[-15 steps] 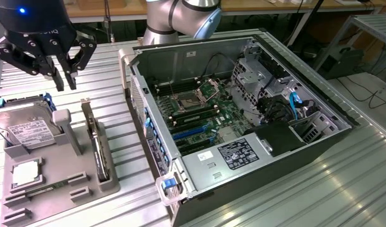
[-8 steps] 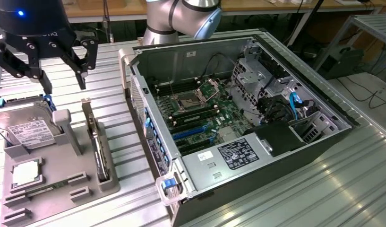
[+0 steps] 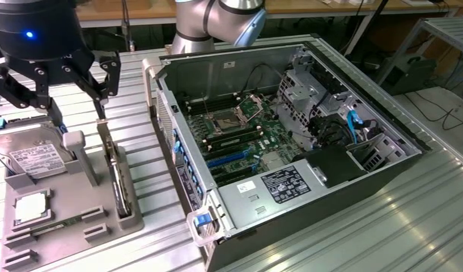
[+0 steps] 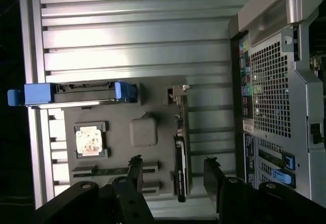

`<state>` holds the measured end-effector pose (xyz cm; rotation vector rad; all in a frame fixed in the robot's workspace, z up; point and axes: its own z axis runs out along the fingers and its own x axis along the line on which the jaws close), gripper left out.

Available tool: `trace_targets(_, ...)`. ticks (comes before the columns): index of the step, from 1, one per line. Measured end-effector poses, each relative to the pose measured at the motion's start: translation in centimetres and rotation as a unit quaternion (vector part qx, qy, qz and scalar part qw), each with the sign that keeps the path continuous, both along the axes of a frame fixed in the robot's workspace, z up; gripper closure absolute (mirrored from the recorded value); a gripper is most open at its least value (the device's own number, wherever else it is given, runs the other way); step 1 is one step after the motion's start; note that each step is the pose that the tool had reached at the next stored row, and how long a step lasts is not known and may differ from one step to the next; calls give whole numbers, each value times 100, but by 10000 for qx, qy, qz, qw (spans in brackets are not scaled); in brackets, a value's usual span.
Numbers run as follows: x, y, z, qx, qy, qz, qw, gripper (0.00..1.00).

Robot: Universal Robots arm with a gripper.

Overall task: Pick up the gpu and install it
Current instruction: 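Pick up the gpu and move the gpu toward the slot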

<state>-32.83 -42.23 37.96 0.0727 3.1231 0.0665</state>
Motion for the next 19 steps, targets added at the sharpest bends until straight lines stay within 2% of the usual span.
trace_targets(4,51,0,-73,0,1,34,10000,40)
trace_targets(7,75,-21,-133,0,4,84,10000,40)
trace_targets(13,75,-170,-234,-1,12,84,10000,40)
trace_targets(14,75,-193,-245,0,27,84,10000,40)
trace_targets(17,75,-230,-262,0,120,82,9999,40)
trace_targets(19,75,-243,-293,1,134,82,9999,40)
